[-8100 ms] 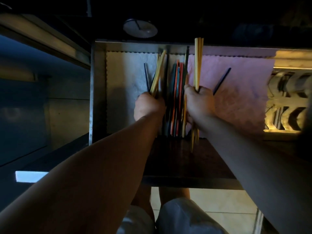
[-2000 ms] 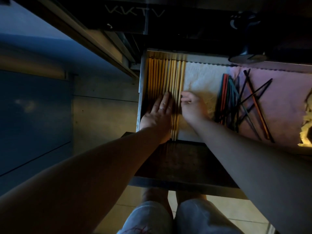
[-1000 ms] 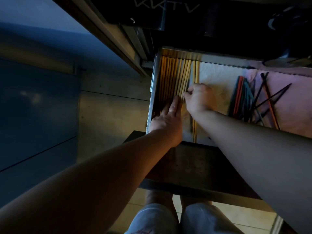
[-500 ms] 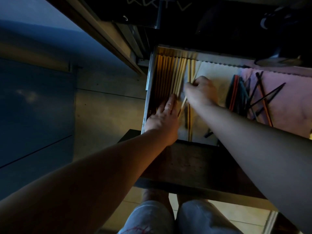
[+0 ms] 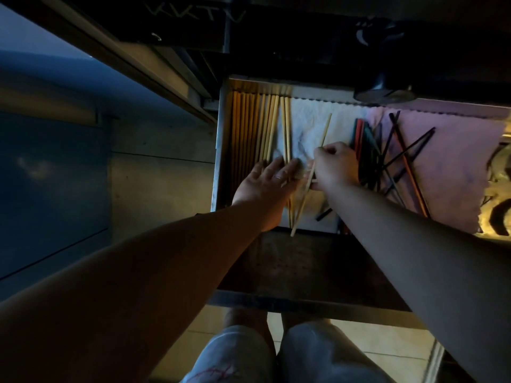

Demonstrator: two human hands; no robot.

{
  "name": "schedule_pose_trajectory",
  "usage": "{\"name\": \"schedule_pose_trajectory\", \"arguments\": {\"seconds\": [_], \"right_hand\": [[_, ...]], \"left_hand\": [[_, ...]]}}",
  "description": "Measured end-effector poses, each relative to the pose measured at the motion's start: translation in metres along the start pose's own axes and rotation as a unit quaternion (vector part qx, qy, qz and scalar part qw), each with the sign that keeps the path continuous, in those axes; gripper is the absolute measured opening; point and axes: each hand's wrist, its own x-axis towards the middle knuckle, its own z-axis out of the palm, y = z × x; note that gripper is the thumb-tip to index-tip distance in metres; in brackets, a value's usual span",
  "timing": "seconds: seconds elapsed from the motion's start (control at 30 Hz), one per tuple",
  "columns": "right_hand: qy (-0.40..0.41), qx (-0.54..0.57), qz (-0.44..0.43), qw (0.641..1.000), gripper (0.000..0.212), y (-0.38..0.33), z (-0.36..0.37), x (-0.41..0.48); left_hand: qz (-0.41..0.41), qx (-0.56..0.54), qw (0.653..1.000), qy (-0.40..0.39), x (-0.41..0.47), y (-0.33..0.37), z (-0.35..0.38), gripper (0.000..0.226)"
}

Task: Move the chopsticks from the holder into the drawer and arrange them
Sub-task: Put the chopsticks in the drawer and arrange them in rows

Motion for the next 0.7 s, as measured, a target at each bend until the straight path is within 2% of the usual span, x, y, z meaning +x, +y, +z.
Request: {"name": "schedule_pose_trajectory", "arguments": {"seconds": [0.27, 0.43, 0.53, 0.7], "right_hand": [[-0.057, 0.04, 0.045, 0.997, 0.018, 0.002, 0.011, -0.007], [-0.05, 0.045, 0.047, 0.997, 0.016, 0.007, 0.01, -0.006], [-0.04, 0.046, 0.036, 0.997, 0.012, 0.008, 0.006, -0.004], [-0.034, 0.041, 0.033, 0.998, 0.015, 0.01, 0.005, -0.004]], "left_hand": [[-0.011, -0.033, 0.999, 0.021, -0.014, -0.011, 0.001, 0.081], [0.008, 0.02, 1.0, -0.006, -0.019, -0.003, 0.009, 0.082], [-0.003, -0.008, 1.0, 0.009, -0.02, 0.002, 0.008, 0.084], [-0.009, -0.017, 1.0, 0.013, -0.017, 0.003, 0.002, 0.072]]}}
